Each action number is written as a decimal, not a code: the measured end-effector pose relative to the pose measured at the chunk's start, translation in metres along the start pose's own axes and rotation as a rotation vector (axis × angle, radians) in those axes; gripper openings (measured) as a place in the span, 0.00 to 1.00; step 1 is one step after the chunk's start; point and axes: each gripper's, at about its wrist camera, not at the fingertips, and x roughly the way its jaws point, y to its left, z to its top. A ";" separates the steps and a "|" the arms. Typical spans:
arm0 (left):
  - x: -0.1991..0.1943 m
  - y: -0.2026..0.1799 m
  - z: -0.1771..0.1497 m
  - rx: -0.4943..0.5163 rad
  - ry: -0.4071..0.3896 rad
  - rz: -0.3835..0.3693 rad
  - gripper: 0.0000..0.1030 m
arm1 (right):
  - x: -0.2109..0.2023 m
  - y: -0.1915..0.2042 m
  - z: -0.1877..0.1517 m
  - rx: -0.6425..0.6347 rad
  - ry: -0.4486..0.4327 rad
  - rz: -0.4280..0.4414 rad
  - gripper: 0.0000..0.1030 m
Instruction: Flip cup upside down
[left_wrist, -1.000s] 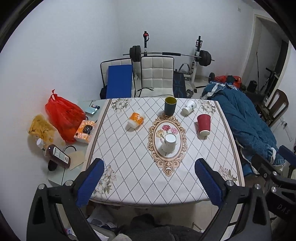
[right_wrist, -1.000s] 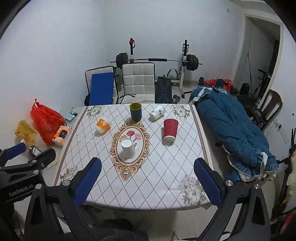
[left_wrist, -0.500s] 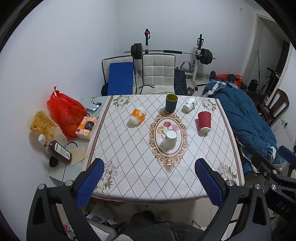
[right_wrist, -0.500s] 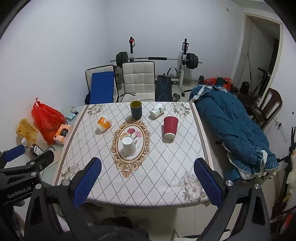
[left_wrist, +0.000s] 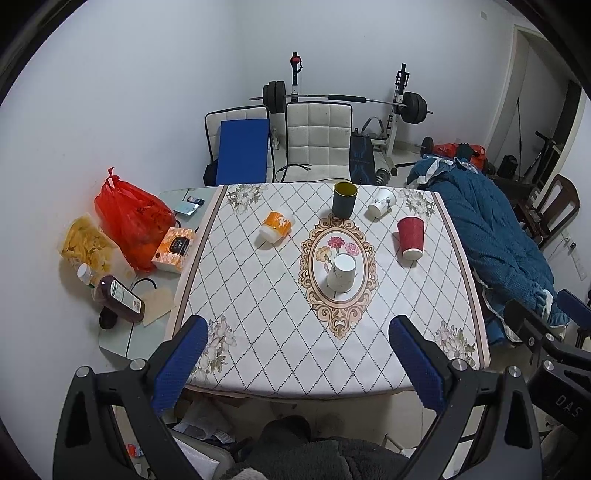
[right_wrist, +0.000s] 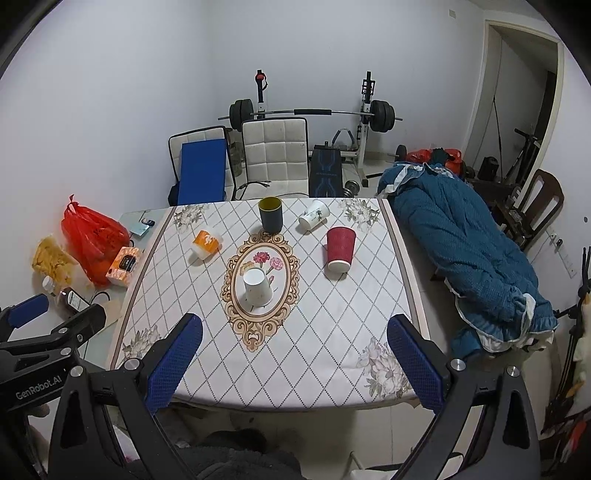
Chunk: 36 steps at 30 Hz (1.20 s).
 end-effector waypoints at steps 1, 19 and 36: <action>0.000 0.000 0.000 -0.001 0.000 0.000 0.97 | 0.002 0.000 0.001 0.003 0.003 0.000 0.99; 0.001 0.003 -0.003 -0.019 0.012 0.012 0.97 | 0.020 0.001 0.006 0.006 0.017 0.007 0.99; 0.003 -0.001 -0.003 -0.025 0.024 0.015 0.97 | 0.025 0.001 0.006 -0.003 0.023 0.009 0.99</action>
